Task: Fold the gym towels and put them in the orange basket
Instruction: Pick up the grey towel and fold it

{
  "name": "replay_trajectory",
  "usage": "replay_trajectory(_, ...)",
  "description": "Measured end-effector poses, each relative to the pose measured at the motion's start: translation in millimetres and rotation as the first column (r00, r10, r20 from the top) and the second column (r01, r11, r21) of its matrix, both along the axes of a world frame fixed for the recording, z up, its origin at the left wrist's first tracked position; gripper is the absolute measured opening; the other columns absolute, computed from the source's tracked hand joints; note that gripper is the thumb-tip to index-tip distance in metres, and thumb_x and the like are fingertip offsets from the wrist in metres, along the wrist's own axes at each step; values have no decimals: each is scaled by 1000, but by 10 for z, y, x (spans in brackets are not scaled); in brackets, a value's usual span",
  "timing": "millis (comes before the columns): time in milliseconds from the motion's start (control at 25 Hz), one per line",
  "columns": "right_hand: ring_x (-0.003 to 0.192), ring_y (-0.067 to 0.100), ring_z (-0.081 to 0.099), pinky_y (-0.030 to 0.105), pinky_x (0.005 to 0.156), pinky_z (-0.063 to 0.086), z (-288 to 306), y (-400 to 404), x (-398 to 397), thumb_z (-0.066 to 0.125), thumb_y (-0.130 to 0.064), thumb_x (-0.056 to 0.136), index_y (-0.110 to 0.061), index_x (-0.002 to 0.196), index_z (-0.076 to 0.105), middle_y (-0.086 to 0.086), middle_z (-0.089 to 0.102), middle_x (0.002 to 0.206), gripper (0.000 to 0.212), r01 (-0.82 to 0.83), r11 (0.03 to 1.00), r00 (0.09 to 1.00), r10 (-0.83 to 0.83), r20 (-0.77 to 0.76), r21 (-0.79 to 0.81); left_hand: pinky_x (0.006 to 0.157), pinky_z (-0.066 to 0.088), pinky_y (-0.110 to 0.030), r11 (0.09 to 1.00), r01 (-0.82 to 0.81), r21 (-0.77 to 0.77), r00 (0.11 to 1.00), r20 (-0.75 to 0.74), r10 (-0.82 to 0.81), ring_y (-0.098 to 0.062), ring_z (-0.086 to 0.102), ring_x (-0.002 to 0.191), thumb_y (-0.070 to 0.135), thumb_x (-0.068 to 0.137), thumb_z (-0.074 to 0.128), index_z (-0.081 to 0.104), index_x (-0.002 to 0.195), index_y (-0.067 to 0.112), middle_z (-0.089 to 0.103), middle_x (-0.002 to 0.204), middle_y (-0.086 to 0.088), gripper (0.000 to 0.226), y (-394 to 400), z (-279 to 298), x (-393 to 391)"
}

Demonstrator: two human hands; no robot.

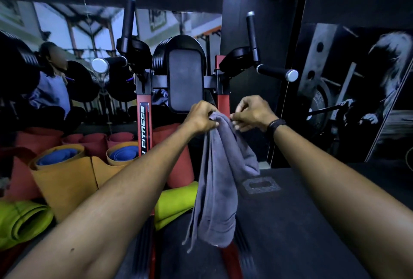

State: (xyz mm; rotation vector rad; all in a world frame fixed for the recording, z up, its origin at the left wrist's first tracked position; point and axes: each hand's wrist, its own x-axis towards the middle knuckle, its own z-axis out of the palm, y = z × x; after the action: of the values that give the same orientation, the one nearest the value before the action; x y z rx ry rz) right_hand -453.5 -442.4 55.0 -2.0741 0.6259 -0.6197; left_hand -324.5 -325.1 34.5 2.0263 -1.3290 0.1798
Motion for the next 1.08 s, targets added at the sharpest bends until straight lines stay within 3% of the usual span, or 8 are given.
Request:
replay_trajectory(120, 54, 6, 56, 24, 50, 48, -134, -215, -122, 78, -16, 79, -9, 69, 68, 2, 65, 60, 16, -173, 958, 984, 178, -1, -230, 50, 35, -19, 989, -57, -136, 993, -112, 42, -9, 53, 63, 13, 79, 70, 74, 84, 8, 67, 72, -4, 8, 25, 60, 19)
replay_trajectory(200, 73, 15, 61, 37, 74, 53, -286, -267, -125, 79, -14, 78, -7, 79, 75, 5, 72, 78, 7, -348, 887, 937, 335, -96, -304, 46, 32, -18, 979, -88, -184, 984, -169, 57, -7, 46, 56, 18, 80, 70, 71, 79, 7, 59, 65, 0, 11, -18, 107, 26)
replay_trajectory(320, 99, 16, 56, 28, 92, 46, -439, -237, -89, 80, -7, 73, -14, 82, 75, -2, 61, 97, 12, -370, 825, 929, 340, -149, -428, 44, 30, -19, 957, -156, -244, 961, -260, 90, -7, 40, 55, 19, 79, 70, 64, 66, 6, 50, 60, 0, 19, -76, 172, 54)
replay_trajectory(480, 92, 23, 53, 34, 83, 47, -595, -157, -29, 61, 5, 71, -7, 77, 68, 12, 56, 94, 15, -427, 683, 900, 257, -352, -592, 45, 30, -19, 916, -238, -321, 915, -391, 101, -7, 39, 53, 19, 78, 70, 55, 52, 12, 46, 55, 4, 31, -67, 255, 185)
replay_trajectory(640, 76, 18, 52, 34, 71, 43, -593, -178, -97, 48, -27, 94, -19, 71, 54, 1, 55, 77, 25, -379, 831, 854, 145, -499, -408, 55, 34, -25, 905, -261, -335, 912, -394, 117, -11, 44, 60, 18, 79, 70, 60, 61, 13, 50, 60, 2, 21, 95, 305, 429)
replay_trajectory(760, 71, 13, 60, 40, 66, 54, -448, -346, -249, 63, -54, 84, -13, 82, 62, 0, 61, 77, 41, -258, 908, 955, 188, -229, -330, 53, 33, -25, 904, -304, -300, 906, -384, 178, -10, 43, 57, 16, 83, 70, 55, 59, 18, 50, 60, 4, 27, 282, 202, 666)
replay_trajectory(880, 68, 13, 57, 40, 63, 54, -273, -463, -271, 78, -30, 78, -8, 76, 58, 2, 59, 73, 30, -134, 932, 975, 185, 126, -337, 64, 38, -26, 920, -263, -291, 904, -408, 129, -15, 50, 70, 14, 85, 68, 61, 68, 18, 60, 75, -5, 19, 371, 72, 826)
replay_trajectory(1080, 67, 6, 59, 19, 57, 49, -129, -411, -207, 76, -8, 80, -8, 102, 51, 2, 64, 80, 33, -115, 975, 919, 177, 352, -189, 69, 38, -32, 934, -239, -267, 874, -479, 86, -18, 45, 75, 23, 92, 58, 51, 68, 15, 49, 70, -4, 26, 352, 57, 880)
